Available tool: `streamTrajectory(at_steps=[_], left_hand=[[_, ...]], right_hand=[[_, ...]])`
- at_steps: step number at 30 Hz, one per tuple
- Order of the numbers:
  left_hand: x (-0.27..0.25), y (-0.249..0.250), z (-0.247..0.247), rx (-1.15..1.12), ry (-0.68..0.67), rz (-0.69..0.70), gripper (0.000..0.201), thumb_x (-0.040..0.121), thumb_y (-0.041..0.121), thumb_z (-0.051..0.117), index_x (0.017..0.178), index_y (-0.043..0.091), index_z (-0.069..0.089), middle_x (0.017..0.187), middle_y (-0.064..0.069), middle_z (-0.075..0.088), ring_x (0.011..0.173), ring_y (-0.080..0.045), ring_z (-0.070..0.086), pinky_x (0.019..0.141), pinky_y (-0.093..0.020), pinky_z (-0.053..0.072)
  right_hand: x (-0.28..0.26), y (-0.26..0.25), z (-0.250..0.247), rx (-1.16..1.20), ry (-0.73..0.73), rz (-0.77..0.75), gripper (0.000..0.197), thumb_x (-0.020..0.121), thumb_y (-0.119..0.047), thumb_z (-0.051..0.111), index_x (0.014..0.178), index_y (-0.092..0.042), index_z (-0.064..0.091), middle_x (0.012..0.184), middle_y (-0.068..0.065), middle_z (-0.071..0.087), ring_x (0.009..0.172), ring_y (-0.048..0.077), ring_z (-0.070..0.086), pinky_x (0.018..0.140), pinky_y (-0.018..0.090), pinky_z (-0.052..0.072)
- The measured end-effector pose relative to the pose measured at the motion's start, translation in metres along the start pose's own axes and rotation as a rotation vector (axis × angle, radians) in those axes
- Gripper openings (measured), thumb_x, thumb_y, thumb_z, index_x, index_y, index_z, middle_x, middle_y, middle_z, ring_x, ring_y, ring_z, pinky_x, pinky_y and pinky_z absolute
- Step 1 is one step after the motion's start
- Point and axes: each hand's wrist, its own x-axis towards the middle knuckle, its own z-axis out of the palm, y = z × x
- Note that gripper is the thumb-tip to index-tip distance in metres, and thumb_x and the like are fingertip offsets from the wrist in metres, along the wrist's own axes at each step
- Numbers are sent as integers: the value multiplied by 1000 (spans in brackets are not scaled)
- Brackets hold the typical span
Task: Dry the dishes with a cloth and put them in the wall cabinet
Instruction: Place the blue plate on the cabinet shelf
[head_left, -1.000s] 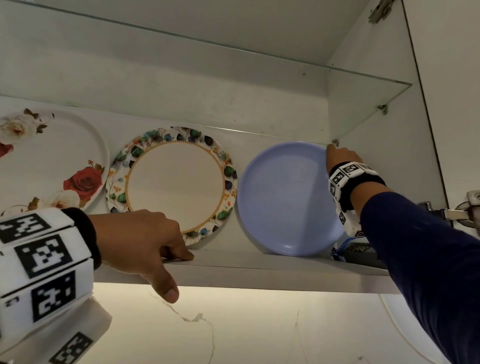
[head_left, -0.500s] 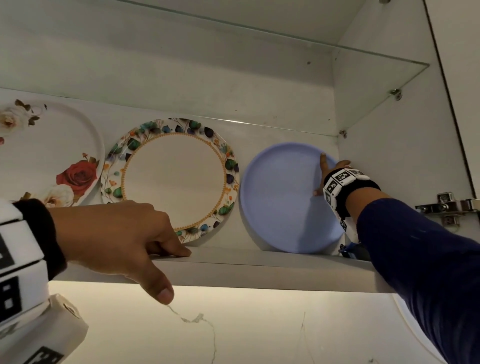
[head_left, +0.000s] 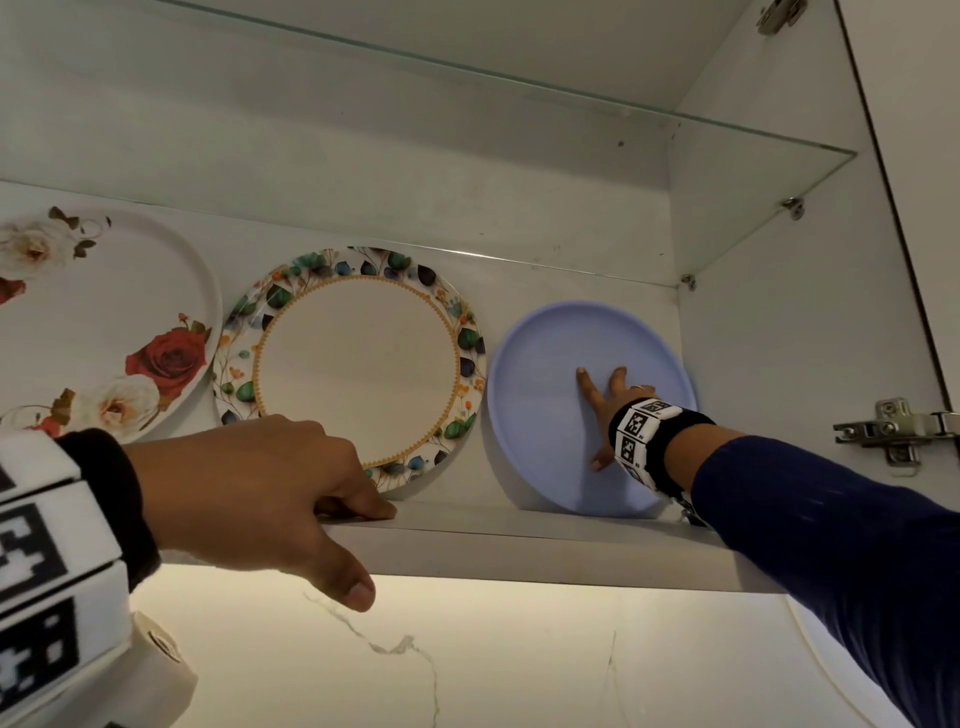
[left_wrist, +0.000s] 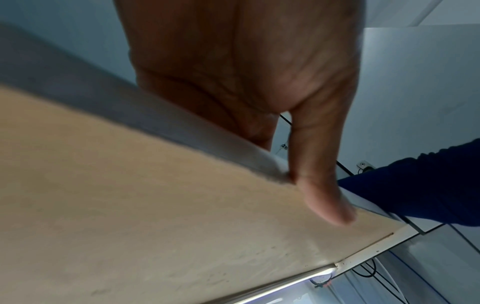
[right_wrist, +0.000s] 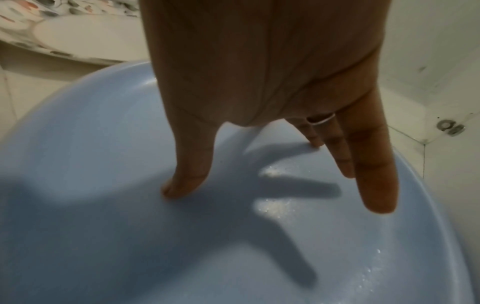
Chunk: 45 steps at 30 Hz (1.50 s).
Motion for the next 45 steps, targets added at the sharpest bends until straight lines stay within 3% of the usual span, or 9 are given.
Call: streamTrajectory(at_steps=[7, 13, 24, 26, 29, 31, 34, 39, 45], left_hand=[[1, 4, 6, 40, 58, -15, 67, 75, 69, 50, 136, 45, 37, 126, 22, 50, 112, -1, 46, 97, -22, 40], [1, 4, 12, 28, 111, 7, 64, 79, 66, 48, 138, 43, 36, 133, 19, 50, 118, -6, 47, 99, -25, 39], [2, 3, 12, -45, 85, -55, 65, 78, 63, 55, 136, 42, 38, 126, 16, 53, 108, -8, 50, 87, -21, 40], [0, 5, 11, -52, 72, -65, 64, 79, 62, 55, 137, 41, 38, 125, 14, 54, 107, -10, 51, 83, -21, 39], [-3, 7, 8, -74, 54, -68, 65, 81, 59, 55, 139, 38, 37, 132, 9, 52, 115, -14, 49, 92, -26, 40], [-6, 10, 8, -83, 32, -85, 64, 84, 57, 54, 141, 36, 34, 141, 6, 44, 125, -18, 44, 101, -30, 37], [-17, 15, 15, -62, 117, -87, 59, 89, 52, 49, 143, 35, 30, 150, 4, 33, 136, -21, 31, 108, -36, 32], [-76, 23, 56, -230, 488, -25, 68, 88, 45, 52, 146, 32, 18, 158, 0, -6, 141, -18, -23, 115, -38, 12], [-173, 34, 135, -480, 399, -130, 64, 84, 38, 60, 140, 32, 31, 158, 0, 2, 142, -12, -21, 113, -33, 14]], right_hand=[[1, 4, -4, 23, -8, -23, 132, 63, -53, 78, 142, -32, -26, 150, 26, -14, 128, 44, 35, 96, 50, 43], [-2, 7, -8, 20, 24, 4, 129, 67, -48, 78, 144, -29, -24, 150, 27, -7, 130, 43, 34, 99, 49, 43], [-11, 38, -38, -4, 15, -13, 129, 64, -59, 74, 146, -21, -19, 134, 19, 48, 115, 32, 53, 92, 45, 48], [-20, 43, -51, -14, -21, -29, 130, 64, -60, 74, 146, -20, -18, 143, 16, 41, 124, 33, 47, 96, 48, 44], [-80, 38, -86, 39, -126, -39, 102, 82, -48, 64, 149, -13, -3, 156, 12, 14, 140, 31, 22, 111, 47, 27], [-126, 35, -110, 51, -174, -83, 84, 89, -39, 57, 149, -11, 6, 156, 9, 13, 142, 27, 20, 113, 39, 22], [-183, 36, -129, 196, -117, -146, 76, 89, -36, 58, 148, -12, 16, 152, 9, 26, 136, 25, 30, 105, 31, 28], [-273, 36, -115, 430, 11, -275, 69, 84, -40, 63, 142, -23, 30, 130, 5, 51, 116, 25, 48, 91, 29, 34], [-379, 18, -47, 928, -112, -397, 51, 74, -37, 71, 120, -24, 54, 85, 7, 69, 75, 22, 68, 67, 35, 55]])
